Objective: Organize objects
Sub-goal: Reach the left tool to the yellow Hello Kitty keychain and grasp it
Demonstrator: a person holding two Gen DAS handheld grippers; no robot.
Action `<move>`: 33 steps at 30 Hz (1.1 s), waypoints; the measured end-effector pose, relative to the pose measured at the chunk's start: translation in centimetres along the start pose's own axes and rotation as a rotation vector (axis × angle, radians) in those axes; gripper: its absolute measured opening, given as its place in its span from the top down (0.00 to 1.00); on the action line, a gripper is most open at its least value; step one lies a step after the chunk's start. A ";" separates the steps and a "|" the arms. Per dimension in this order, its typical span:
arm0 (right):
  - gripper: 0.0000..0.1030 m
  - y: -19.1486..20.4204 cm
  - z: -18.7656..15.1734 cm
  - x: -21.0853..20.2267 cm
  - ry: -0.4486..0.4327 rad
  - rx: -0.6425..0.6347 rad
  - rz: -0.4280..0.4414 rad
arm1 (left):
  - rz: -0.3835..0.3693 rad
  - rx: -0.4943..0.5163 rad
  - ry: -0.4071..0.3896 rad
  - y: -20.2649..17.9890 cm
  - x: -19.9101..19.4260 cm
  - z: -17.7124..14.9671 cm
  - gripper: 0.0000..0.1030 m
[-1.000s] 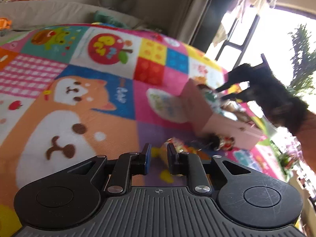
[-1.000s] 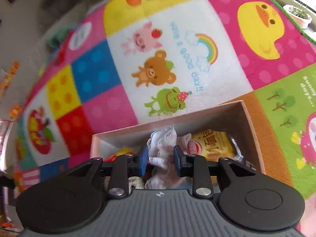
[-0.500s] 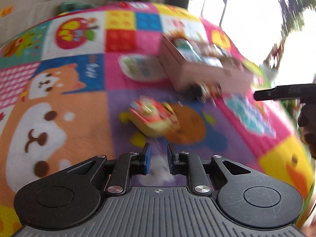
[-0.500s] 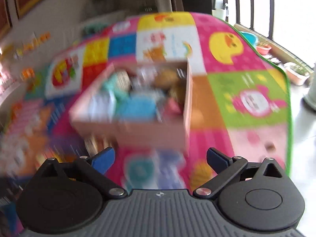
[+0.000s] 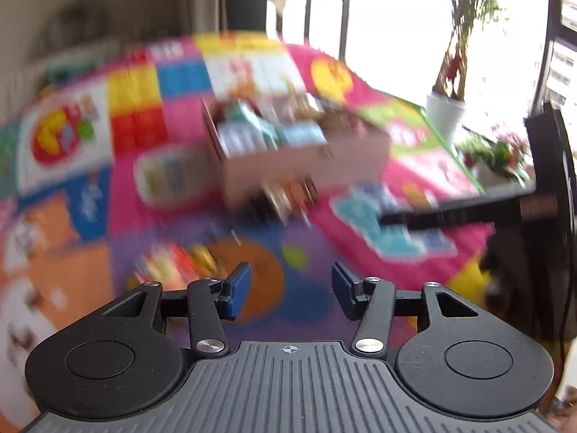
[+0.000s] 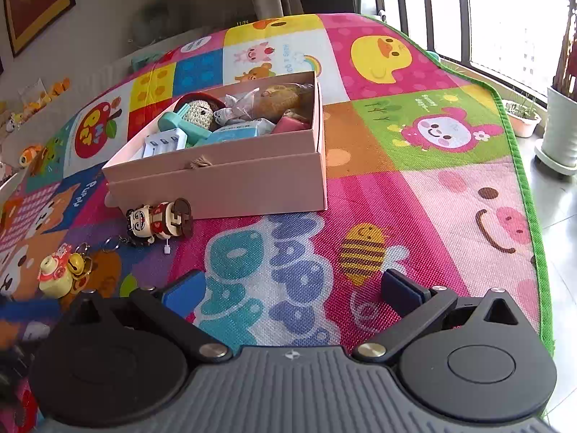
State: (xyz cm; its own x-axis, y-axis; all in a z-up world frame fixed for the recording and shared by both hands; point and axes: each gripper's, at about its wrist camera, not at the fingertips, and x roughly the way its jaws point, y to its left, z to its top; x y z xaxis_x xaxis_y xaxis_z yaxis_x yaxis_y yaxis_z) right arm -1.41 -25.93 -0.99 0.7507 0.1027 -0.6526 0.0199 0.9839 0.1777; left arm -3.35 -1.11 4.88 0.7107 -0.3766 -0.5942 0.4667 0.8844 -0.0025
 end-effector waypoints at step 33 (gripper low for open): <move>0.00 1.6 -0.1 0.7 0.023 -0.081 -0.073 | 0.061 0.079 0.185 1.8 1.9 -1.2 0.47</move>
State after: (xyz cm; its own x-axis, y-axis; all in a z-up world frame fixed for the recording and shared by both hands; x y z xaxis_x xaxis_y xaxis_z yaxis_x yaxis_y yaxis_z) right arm -0.93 -24.31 -1.27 0.7336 0.0332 -0.6788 0.0191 0.9974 0.0695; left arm -1.80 0.06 2.83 0.6334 -0.2594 -0.7290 0.4706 0.8770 0.0967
